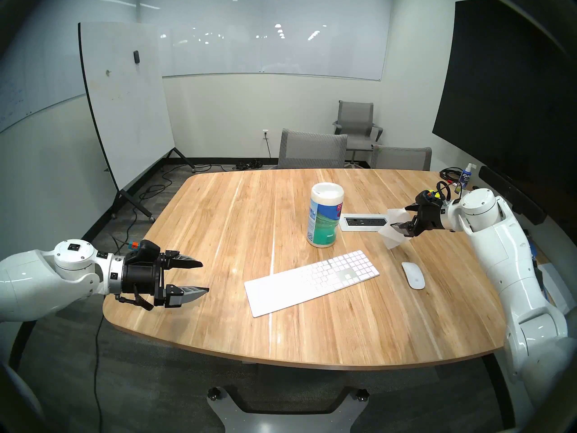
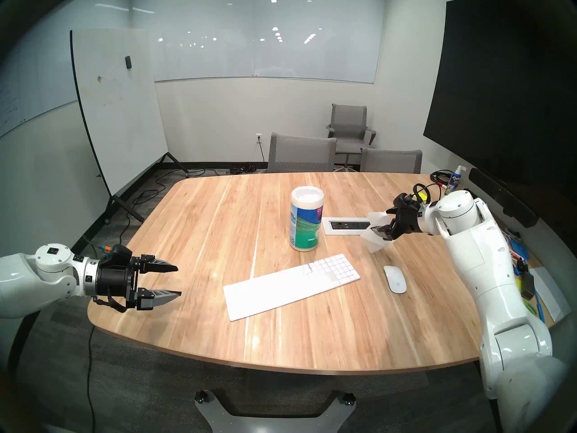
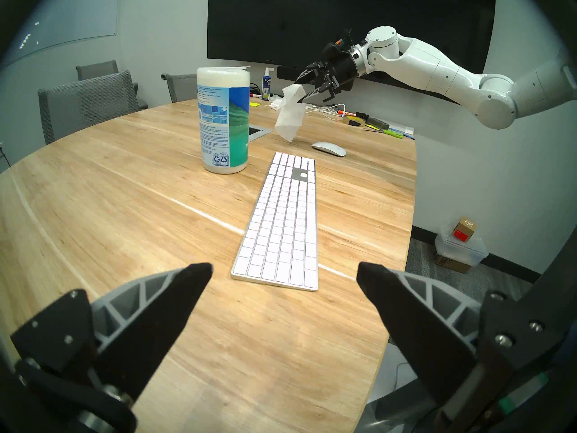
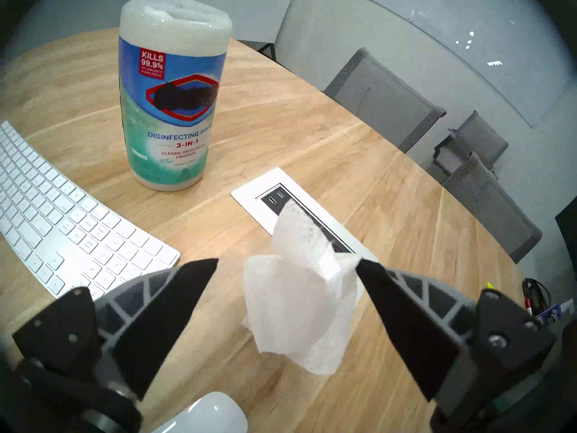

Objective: Wipe the keyboards and mice with a disinfecting wipe, then set the wipe down

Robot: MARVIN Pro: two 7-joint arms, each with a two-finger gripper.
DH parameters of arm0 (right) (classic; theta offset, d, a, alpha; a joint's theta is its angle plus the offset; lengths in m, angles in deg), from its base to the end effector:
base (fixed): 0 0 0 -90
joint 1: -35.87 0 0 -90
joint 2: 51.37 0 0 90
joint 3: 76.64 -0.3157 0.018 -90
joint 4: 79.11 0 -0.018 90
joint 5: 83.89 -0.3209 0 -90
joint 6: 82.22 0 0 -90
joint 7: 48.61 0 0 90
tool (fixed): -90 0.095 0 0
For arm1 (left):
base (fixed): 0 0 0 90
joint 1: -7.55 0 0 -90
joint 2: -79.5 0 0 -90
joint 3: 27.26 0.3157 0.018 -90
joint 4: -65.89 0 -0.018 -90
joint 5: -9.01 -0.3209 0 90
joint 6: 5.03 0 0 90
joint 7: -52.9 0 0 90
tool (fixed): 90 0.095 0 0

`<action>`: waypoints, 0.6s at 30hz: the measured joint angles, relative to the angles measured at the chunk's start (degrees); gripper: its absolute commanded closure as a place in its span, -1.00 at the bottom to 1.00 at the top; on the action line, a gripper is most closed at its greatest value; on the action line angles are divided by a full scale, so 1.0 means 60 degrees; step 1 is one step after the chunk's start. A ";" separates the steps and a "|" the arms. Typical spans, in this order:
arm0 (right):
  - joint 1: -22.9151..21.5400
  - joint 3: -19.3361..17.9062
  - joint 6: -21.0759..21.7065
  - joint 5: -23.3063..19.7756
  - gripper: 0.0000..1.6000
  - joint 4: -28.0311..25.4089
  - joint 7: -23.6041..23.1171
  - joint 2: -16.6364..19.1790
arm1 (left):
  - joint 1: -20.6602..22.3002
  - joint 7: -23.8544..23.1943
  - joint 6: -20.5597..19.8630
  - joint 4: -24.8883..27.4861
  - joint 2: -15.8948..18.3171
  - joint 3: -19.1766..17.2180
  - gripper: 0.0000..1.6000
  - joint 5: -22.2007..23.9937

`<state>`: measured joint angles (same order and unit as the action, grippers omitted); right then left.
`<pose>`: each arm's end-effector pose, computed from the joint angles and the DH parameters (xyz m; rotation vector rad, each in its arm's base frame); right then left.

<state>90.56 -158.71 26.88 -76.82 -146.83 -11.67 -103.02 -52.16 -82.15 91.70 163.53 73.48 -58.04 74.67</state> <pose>0.5425 -0.2161 -0.1880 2.4651 1.1952 1.4746 0.3471 0.1801 -0.2276 1.9236 -1.0873 1.1610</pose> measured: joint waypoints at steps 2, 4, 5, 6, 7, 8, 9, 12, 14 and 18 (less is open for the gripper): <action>-0.0018 -0.0025 0.0022 -0.0018 1.00 -0.0024 0.0000 -0.0017 | 0.0001 0.0000 0.0000 0.0000 0.0000 0.0001 -1.00 0.0000; -0.0021 -0.0047 0.0025 -0.0024 1.00 -0.0048 0.0008 -0.0032 | 0.0003 0.0000 0.0000 0.0000 0.0000 0.0003 -1.00 0.0000; -0.0021 -0.0047 0.0026 -0.0027 1.00 -0.0048 0.0005 -0.0034 | 0.0004 0.0000 0.0001 0.0000 0.0002 0.0004 -1.00 0.0001; -0.0022 -0.0048 0.0028 -0.0027 -0.36 -0.0047 0.0003 -0.0035 | 0.0005 0.0001 0.0001 0.0000 0.0002 0.0005 -1.00 0.0001; -0.0023 -0.0047 0.0052 -0.0026 -1.00 -0.0047 0.0001 -0.0035 | 0.0006 0.0001 0.0002 0.0000 0.0002 0.0006 -1.00 0.0002; -0.0026 -0.0045 0.0082 -0.0025 -1.00 -0.0042 -0.0007 -0.0035 | 0.0007 0.0001 0.0002 0.0000 0.0002 0.0006 -1.00 0.0002; -0.0029 -0.0043 0.0122 -0.0020 0.21 -0.0034 -0.0015 -0.0035 | 0.0008 0.0001 0.0002 0.0000 0.0002 0.0007 -1.00 0.0002; -0.0028 -0.0043 0.0136 -0.0014 -0.51 -0.0014 -0.0003 -0.0035 | 0.0010 0.0001 0.0002 0.0000 0.0002 0.0010 -1.00 0.0003; -0.0027 -0.0044 0.0152 -0.0011 -1.00 0.0006 -0.0002 -0.0033 | 0.0012 0.0001 0.0002 0.0000 0.0002 0.0012 -1.00 0.0003; -0.0029 -0.0037 0.0219 -0.0010 -1.00 0.0045 -0.0053 -0.0025 | 0.0015 0.0001 0.0002 0.0000 0.0002 0.0017 -1.00 0.0004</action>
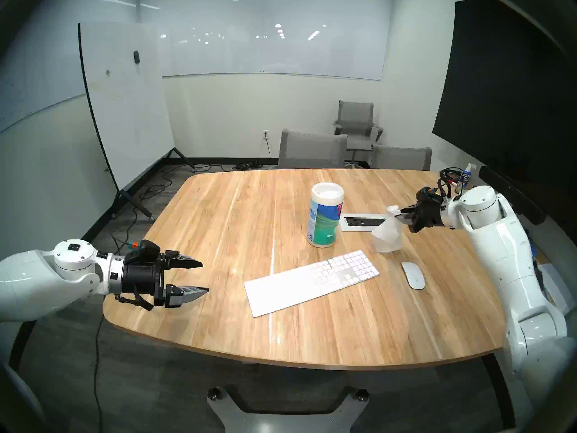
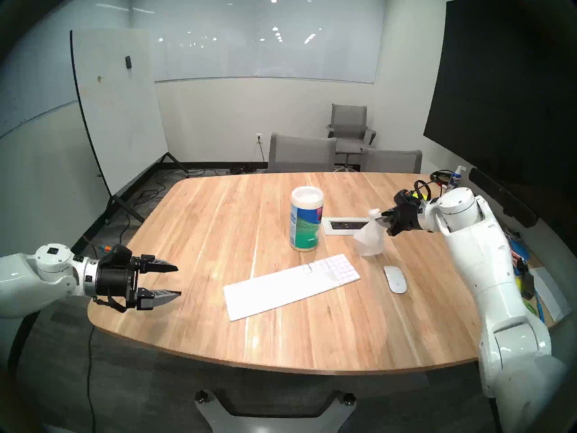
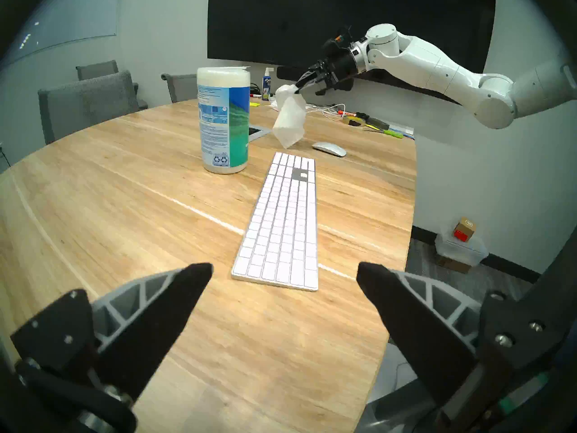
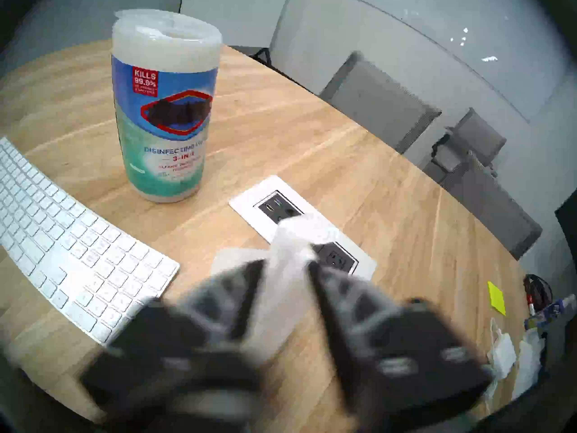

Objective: Wipe the keyboards and mice with a disinfecting wipe, then set the wipe down

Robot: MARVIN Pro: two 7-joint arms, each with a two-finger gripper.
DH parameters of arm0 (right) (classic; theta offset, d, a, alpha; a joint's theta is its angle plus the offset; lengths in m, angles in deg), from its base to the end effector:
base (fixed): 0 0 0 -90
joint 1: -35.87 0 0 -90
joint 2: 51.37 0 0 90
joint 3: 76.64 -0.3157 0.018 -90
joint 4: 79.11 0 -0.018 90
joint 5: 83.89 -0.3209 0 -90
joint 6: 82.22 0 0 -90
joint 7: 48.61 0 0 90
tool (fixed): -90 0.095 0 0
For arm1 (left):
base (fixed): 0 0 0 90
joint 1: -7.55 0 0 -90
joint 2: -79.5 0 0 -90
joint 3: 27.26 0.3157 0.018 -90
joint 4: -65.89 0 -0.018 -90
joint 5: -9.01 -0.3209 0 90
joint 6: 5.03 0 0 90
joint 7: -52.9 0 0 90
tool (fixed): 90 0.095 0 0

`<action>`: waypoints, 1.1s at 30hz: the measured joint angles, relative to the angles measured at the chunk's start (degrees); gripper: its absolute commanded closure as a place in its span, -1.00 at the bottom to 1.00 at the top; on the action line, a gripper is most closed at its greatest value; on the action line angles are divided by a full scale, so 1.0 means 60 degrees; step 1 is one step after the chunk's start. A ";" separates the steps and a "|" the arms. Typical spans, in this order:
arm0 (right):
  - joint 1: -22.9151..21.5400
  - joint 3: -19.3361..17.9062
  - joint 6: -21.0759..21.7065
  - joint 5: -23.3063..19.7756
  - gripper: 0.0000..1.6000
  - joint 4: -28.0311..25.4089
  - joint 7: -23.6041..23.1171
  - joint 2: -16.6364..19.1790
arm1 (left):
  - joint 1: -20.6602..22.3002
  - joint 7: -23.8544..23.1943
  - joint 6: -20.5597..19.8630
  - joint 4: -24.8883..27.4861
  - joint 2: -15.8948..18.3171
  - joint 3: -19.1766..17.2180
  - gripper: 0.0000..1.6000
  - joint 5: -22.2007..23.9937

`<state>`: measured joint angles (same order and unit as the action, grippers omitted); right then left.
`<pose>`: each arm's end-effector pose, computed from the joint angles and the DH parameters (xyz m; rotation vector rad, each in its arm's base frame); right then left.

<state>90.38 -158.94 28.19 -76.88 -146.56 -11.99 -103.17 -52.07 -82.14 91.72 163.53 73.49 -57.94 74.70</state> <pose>0.5426 -0.2173 -0.1883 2.4948 1.1712 1.4656 0.3472 0.1801 -0.2276 1.9235 -1.0869 1.1614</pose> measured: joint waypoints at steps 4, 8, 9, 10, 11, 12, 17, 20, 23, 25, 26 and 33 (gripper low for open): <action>-0.0003 -0.0007 0.0023 0.0000 -1.00 0.0032 -0.0002 -0.0001 | 0.0003 0.0000 0.0000 0.0000 0.0000 0.0003 -1.00 0.0000; -0.0006 -0.0009 -0.0019 0.0000 -1.00 0.0034 -0.0013 0.0012 | 0.0006 0.0000 0.0001 0.0000 0.0000 0.0006 -1.00 0.0001; -0.0006 -0.0006 -0.0057 0.0003 -1.00 0.0032 -0.0018 0.0019 | 0.0007 0.0000 0.0001 0.0000 0.0000 0.0007 -1.00 0.0001; -0.0006 0.0004 -0.0135 0.0010 -1.00 0.0030 -0.0043 0.0039 | 0.0008 0.0000 0.0001 0.0000 0.0000 0.0007 -1.00 0.0001; -0.0005 0.0010 -0.0180 0.0011 -1.00 0.0027 -0.0077 0.0053 | 0.0009 0.0000 0.0001 0.0000 0.0000 0.0008 -1.00 0.0001; 0.0001 0.0013 -0.0252 0.0011 -1.00 0.0017 -0.0143 0.0081 | 0.0010 0.0000 0.0001 0.0000 0.0000 0.0009 -1.00 0.0001; 0.0033 -0.0077 -0.0106 -0.0122 -1.00 -0.0077 -0.0518 0.0130 | 0.0014 0.0000 0.0002 0.0000 0.0000 0.0012 -1.00 0.0002; 0.0010 -0.0255 0.0459 -0.0387 -1.00 -0.0086 -0.0903 0.0101 | 0.0017 0.0000 0.0003 0.0000 0.0001 0.0015 -1.00 0.0002; -0.0047 -0.0465 0.1048 -0.0691 -1.00 -0.0027 -0.1262 0.0000 | 0.0021 0.0000 0.0003 0.0000 0.0001 0.0018 -1.00 0.0002; -0.0068 -0.0574 0.1413 -0.0834 -1.00 -0.0006 -0.1391 -0.0072 | 0.0023 0.0000 0.0003 0.0000 0.0001 0.0021 -1.00 0.0002; -0.0077 -0.0636 0.1630 -0.0903 -1.00 0.0012 -0.1442 -0.0121 | 0.0024 0.0000 0.0003 0.0000 0.0001 0.0022 -1.00 0.0002; -0.0035 -0.0968 0.2958 -0.1083 -1.00 0.0023 -0.1324 -0.0405 | 0.0031 0.0000 0.0003 0.0000 0.0001 0.0031 -1.00 0.0002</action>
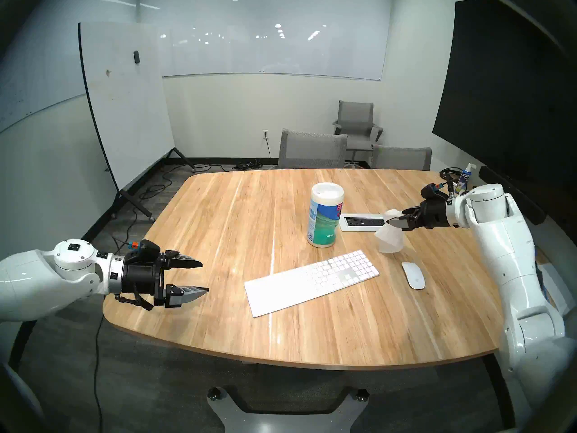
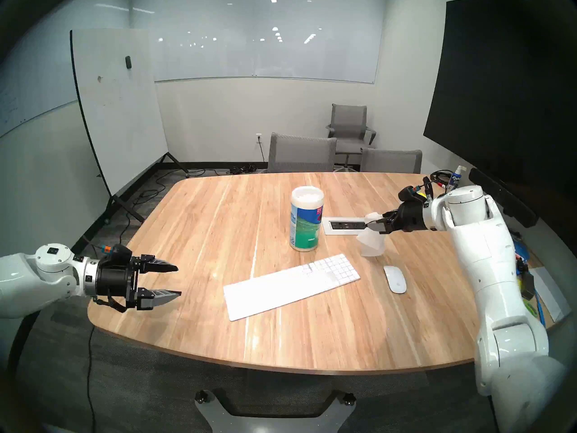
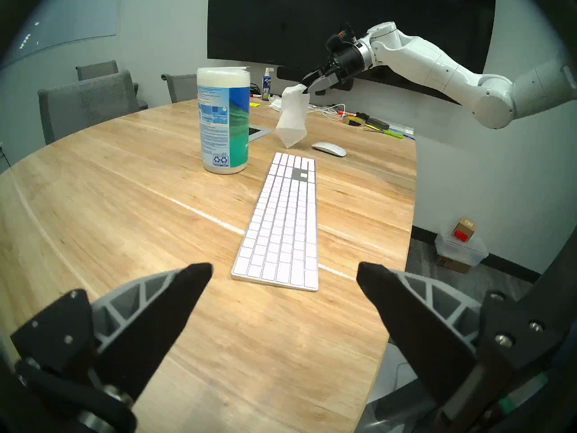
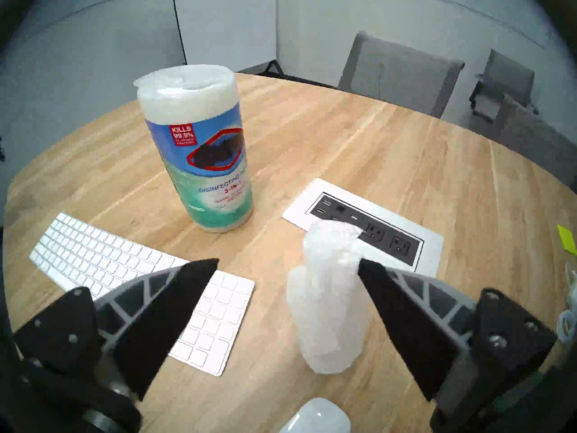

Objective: Wipe the keyboards and mice with a disinfecting wipe, then set the wipe down

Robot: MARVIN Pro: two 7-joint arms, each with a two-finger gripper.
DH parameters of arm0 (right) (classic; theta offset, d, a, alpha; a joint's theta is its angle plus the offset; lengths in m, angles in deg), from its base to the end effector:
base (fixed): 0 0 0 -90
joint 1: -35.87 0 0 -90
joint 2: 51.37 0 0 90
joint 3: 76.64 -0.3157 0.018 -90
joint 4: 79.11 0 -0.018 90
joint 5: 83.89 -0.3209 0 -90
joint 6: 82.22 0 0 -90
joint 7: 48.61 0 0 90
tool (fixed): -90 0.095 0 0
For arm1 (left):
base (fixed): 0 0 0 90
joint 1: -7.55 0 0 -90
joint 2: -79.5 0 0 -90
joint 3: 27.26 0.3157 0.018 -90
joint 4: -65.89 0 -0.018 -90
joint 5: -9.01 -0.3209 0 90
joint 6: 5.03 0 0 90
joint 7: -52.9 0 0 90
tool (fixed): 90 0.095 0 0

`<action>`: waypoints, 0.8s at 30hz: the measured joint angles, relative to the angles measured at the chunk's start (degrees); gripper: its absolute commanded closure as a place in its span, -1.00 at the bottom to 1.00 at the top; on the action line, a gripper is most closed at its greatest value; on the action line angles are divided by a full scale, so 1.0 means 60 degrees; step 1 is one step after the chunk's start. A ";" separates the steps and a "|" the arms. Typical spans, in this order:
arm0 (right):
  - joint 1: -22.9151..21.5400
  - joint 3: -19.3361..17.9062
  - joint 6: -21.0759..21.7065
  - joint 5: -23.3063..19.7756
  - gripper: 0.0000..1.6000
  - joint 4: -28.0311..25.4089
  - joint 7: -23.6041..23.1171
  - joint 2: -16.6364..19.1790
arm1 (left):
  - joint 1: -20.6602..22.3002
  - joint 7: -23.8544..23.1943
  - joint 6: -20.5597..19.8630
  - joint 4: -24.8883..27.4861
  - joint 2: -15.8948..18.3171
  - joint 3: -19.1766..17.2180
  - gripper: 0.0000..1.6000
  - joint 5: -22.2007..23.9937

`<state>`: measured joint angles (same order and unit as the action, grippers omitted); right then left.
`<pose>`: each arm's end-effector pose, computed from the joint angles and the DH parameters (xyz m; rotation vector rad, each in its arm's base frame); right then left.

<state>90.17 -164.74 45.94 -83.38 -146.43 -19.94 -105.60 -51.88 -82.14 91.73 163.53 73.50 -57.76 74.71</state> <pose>0.5320 -0.2140 -0.1815 -2.4558 -0.7420 -1.2533 0.3472 0.1801 -0.2274 1.9234 -1.0873 1.1616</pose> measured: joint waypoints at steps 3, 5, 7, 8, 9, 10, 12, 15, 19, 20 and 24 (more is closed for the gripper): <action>0.0052 -0.0125 0.0491 0.0000 -1.00 -0.0042 0.0295 -0.0122 | 0.0003 0.0000 0.0000 0.0000 0.0000 0.0005 -1.00 0.0000; 0.0079 -0.0177 0.0595 0.0006 -1.00 -0.0052 0.0449 -0.0184 | 0.0004 0.0000 0.0000 0.0000 0.0000 0.0007 -1.00 0.0000; 0.0116 -0.0220 0.0593 0.0025 -1.00 -0.0060 0.0624 -0.0246 | 0.0006 0.0000 0.0000 0.0000 0.0000 0.0009 -1.00 0.0001; 0.0126 -0.0226 0.0574 0.0029 -1.00 -0.0060 0.0661 -0.0259 | 0.0007 0.0000 0.0000 0.0000 0.0000 0.0010 -1.00 0.0002; 0.0144 -0.0230 0.0503 0.0042 -1.00 -0.0060 0.0721 -0.0278 | 0.0008 0.0000 0.0001 0.0000 0.0001 0.0011 -1.00 0.0002; 0.0166 -0.0234 0.0406 0.0052 -0.04 -0.0063 0.0768 -0.0291 | 0.0009 0.0000 0.0001 0.0000 0.0001 0.0012 -1.00 0.0003; 0.0214 -0.0238 0.0215 0.0067 1.00 -0.0069 0.0837 -0.0309 | 0.0010 0.0000 0.0001 0.0000 0.0001 0.0014 -1.00 0.0003; 0.0289 -0.0236 -0.0010 0.0083 -1.00 -0.0072 0.0874 -0.0313 | 0.0013 0.0000 0.0002 0.0000 0.0002 0.0017 -1.00 0.0004; 0.0372 -0.0214 -0.0265 0.0117 1.00 -0.0071 0.0874 -0.0279 | 0.0017 0.0000 0.0003 0.0000 0.0002 0.0022 -1.00 0.0004; 0.0388 -0.0215 -0.0335 0.0120 1.00 -0.0071 0.0873 -0.0271 | 0.0017 0.0000 0.0003 0.0000 0.0002 0.0023 -1.00 0.0004; 0.0465 -0.0182 -0.0550 0.0196 -0.65 -0.0090 0.0841 -0.0206 | 0.0022 0.0001 0.0003 0.0000 0.0003 0.0027 -1.00 0.0005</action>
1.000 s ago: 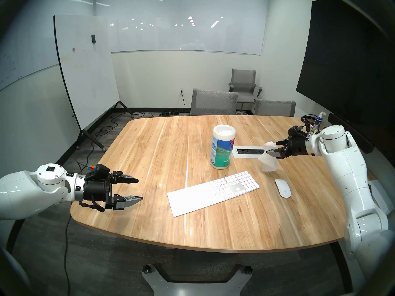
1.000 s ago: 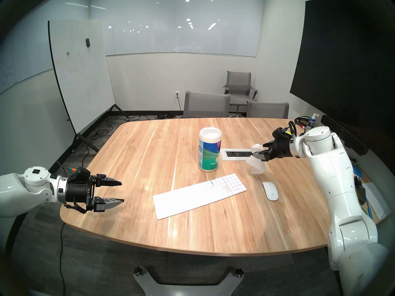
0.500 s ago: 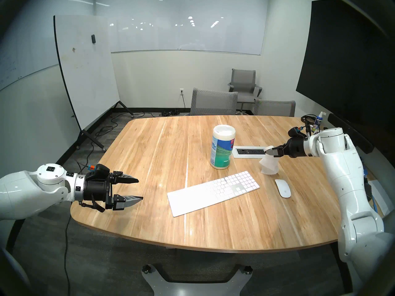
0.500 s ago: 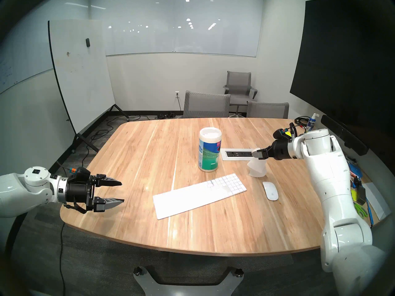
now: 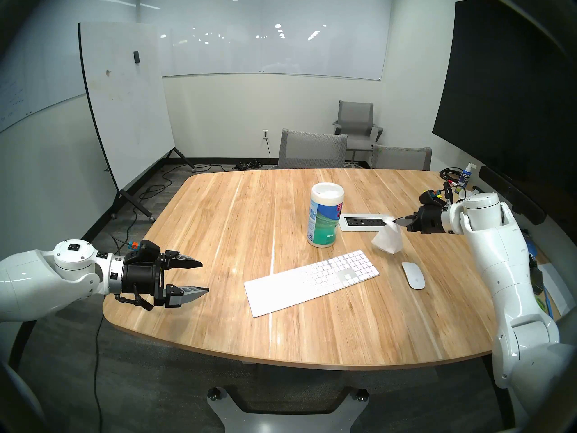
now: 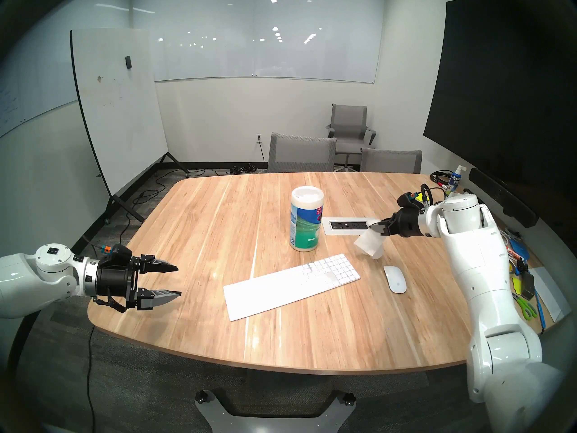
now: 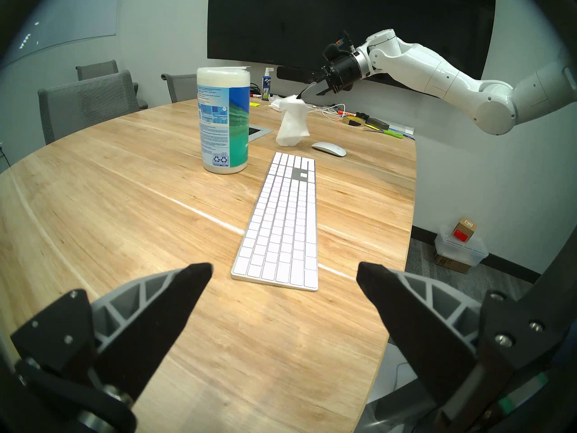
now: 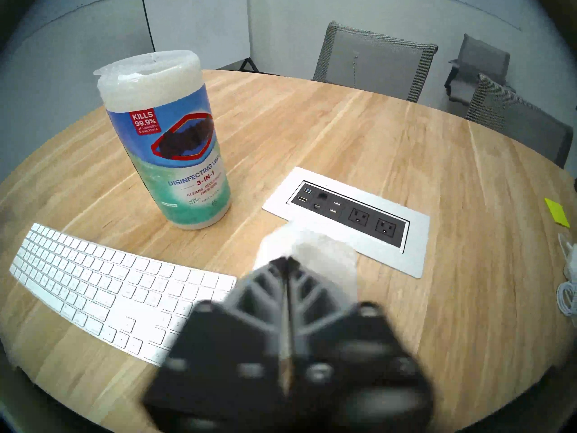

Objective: Wipe the keyboards and mice with a disinfecting wipe, then set the wipe down

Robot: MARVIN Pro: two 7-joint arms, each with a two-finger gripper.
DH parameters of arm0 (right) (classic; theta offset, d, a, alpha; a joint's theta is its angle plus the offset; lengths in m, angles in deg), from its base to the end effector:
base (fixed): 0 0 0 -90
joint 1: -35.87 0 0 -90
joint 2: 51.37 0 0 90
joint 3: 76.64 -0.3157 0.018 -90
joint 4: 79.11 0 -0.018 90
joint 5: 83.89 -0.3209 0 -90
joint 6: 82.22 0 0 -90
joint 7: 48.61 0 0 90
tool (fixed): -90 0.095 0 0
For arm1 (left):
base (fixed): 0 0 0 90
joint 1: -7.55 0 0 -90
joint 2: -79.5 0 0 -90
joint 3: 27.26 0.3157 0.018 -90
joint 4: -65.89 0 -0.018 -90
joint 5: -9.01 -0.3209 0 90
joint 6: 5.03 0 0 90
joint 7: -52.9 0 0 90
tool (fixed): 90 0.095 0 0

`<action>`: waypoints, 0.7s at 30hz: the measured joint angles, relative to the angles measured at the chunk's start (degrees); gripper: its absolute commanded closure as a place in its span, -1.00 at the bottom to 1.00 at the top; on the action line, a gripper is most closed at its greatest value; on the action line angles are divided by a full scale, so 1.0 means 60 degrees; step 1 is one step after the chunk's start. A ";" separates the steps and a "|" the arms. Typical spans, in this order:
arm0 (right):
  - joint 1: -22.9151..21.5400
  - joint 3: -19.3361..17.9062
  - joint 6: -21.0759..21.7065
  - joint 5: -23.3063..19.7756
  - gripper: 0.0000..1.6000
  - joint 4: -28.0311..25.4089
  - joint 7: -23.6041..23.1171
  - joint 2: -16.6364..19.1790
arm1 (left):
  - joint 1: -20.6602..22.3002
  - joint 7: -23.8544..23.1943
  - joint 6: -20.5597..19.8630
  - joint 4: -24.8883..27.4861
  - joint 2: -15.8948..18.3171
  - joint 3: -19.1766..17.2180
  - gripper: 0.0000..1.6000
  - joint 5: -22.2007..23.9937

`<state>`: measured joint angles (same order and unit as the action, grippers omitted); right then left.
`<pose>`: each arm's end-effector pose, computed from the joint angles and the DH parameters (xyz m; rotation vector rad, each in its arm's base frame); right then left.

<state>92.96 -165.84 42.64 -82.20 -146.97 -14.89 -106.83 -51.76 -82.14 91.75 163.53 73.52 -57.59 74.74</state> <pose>0.5305 -0.2151 -0.2028 -2.5108 -0.7470 -1.3200 0.3471 0.1802 -0.2276 1.9236 -1.0868 1.1610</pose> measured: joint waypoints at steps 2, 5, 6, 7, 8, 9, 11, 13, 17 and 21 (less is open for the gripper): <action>0.0068 0.0166 -0.0314 0.0203 1.00 -0.0076 -0.0025 0.0109 | 0.0003 0.0000 0.0000 0.0000 0.0000 0.0003 -1.00 0.0000; 0.0146 0.0419 -0.0768 0.0500 1.00 -0.0159 -0.0073 0.0259 | 0.0005 0.0000 0.0001 0.0000 0.0000 0.0006 -1.00 0.0000; 0.0155 0.0531 -0.0952 0.0628 1.00 -0.0175 -0.0113 0.0329 | 0.0006 0.0000 0.0001 0.0000 0.0000 0.0008 -1.00 0.0000; 0.0155 0.0623 -0.1087 0.0731 0.49 -0.0187 -0.0150 0.0388 | 0.0007 0.0000 0.0001 0.0000 0.0000 0.0009 -1.00 0.0000; 0.0150 0.0743 -0.1274 0.0866 -1.00 -0.0204 -0.0209 0.0472 | 0.0008 0.0000 0.0001 0.0000 0.0000 0.0011 -1.00 0.0000; 0.0140 0.0864 -0.1445 0.1003 -1.00 -0.0225 -0.0267 0.0563 | 0.0009 0.0000 0.0001 0.0000 0.0000 0.0013 -1.00 0.0000; 0.0122 0.1048 -0.1702 0.1235 -1.00 -0.0268 -0.0364 0.0712 | 0.0011 0.0000 0.0001 0.0000 0.0000 0.0017 -1.00 0.0000; 0.0086 0.1279 -0.2016 0.1537 -1.00 -0.0315 -0.0504 0.0913 | 0.0013 0.0000 0.0001 0.0000 0.0001 0.0020 -1.00 0.0000; 0.0004 0.1724 -0.2551 0.2145 -1.00 -0.0379 -0.0701 0.1290 | 0.0017 0.0000 0.0001 0.0000 0.0001 0.0025 -1.00 0.0000; -0.0098 0.2092 -0.2975 0.2711 -1.00 -0.0349 -0.0729 0.1540 | 0.0021 0.0000 0.0001 0.0000 0.0001 0.0029 -1.00 0.0000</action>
<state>92.37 -153.29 24.79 -65.94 -149.06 -19.26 -97.60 -51.63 -82.14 91.76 163.53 73.52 -57.42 74.74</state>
